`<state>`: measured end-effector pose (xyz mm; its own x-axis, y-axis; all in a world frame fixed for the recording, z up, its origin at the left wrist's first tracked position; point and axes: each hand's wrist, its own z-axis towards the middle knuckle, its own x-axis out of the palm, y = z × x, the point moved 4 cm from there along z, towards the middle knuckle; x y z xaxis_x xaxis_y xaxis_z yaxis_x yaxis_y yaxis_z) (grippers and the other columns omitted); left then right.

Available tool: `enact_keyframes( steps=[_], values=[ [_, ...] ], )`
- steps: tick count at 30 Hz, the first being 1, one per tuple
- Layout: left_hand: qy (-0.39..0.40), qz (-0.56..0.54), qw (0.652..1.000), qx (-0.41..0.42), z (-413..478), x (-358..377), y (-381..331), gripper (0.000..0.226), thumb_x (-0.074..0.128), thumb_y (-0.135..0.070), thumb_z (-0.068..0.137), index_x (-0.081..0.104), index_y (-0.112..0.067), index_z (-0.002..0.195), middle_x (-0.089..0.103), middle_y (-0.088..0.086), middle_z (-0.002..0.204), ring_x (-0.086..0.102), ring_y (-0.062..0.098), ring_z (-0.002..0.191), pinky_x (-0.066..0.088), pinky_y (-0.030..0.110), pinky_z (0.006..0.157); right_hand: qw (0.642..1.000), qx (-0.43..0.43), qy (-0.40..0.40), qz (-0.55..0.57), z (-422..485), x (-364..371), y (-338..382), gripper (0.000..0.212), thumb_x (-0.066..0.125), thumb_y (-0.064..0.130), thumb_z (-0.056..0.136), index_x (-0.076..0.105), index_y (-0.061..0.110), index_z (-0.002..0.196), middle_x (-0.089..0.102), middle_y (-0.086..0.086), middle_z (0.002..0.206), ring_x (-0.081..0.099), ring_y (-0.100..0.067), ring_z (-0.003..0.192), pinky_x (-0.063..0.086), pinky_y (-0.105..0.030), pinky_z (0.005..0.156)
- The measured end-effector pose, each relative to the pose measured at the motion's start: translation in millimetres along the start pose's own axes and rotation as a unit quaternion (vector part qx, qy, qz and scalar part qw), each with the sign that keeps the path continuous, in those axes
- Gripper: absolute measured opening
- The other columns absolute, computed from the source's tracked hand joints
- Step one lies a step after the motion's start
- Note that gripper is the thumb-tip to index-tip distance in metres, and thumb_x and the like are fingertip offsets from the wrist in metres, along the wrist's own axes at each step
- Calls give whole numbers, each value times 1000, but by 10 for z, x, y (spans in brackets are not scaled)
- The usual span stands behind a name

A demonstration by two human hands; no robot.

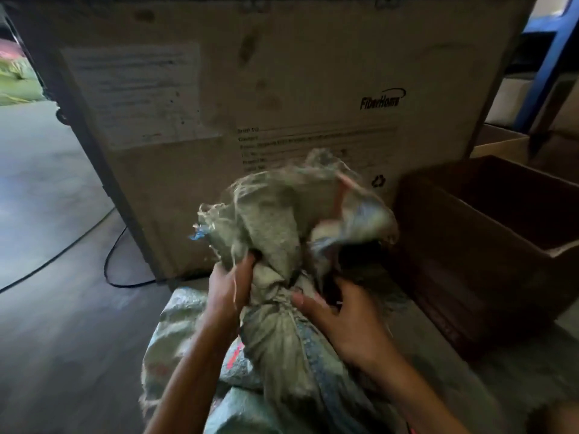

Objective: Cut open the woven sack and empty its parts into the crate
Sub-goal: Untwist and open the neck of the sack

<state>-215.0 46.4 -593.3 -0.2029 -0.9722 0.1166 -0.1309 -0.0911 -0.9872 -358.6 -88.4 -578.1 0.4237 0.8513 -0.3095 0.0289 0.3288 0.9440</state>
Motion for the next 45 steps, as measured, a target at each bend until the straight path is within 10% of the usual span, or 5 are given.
enact_keyframes(
  steps=[9, 19, 26, 36, 45],
  values=[
    [-131, -224, 956, -135, 181, -537, 42, 48, 63, -20, 95, 52, -5, 140, 63, 22, 133, 63, 39, 119, 49, 57, 102, 980, -95, -161, -71, 76, -608, 98, 78, 73, 0, 83, 45, 35, 146, 59, 6, 76, 61, -7, 65, 54, -8, 66],
    [180, -261, 929, -191, -46, 36, -146, 68, 60, -55, 85, 60, -12, 138, 61, 15, 139, 52, 32, 133, 36, 49, 115, 990, -35, -86, 104, 141, -426, 68, 56, 74, 53, 74, 42, 49, 119, 60, 26, 123, 64, 0, 112, 54, -19, 87],
    [228, -121, 963, -80, -186, 324, -81, 44, 84, -25, 73, 72, -6, 111, 68, 19, 119, 68, 28, 94, 54, 31, 73, 992, -7, -120, 27, 218, -367, -39, 41, 63, 68, 68, 78, 36, 89, 68, 13, 118, 60, 1, 116, 45, -22, 94],
    [43, -53, 996, -50, 85, -104, -54, 14, 65, 3, 89, 67, -10, 94, 77, 0, 67, 73, 12, 57, 57, 25, 51, 958, -26, -283, -28, 359, -1108, -115, 20, 71, -3, 85, 77, 11, 97, 73, -5, 107, 67, -14, 102, 53, -33, 99],
    [42, -189, 978, -80, 178, -183, 20, 33, 72, -15, 85, 67, -5, 116, 81, 6, 86, 77, 14, 71, 60, 24, 54, 918, -34, -287, -272, 251, -857, -39, 24, 69, 30, 89, 72, 27, 112, 44, 0, 145, 35, -19, 136, 38, -47, 109]
  ],
)
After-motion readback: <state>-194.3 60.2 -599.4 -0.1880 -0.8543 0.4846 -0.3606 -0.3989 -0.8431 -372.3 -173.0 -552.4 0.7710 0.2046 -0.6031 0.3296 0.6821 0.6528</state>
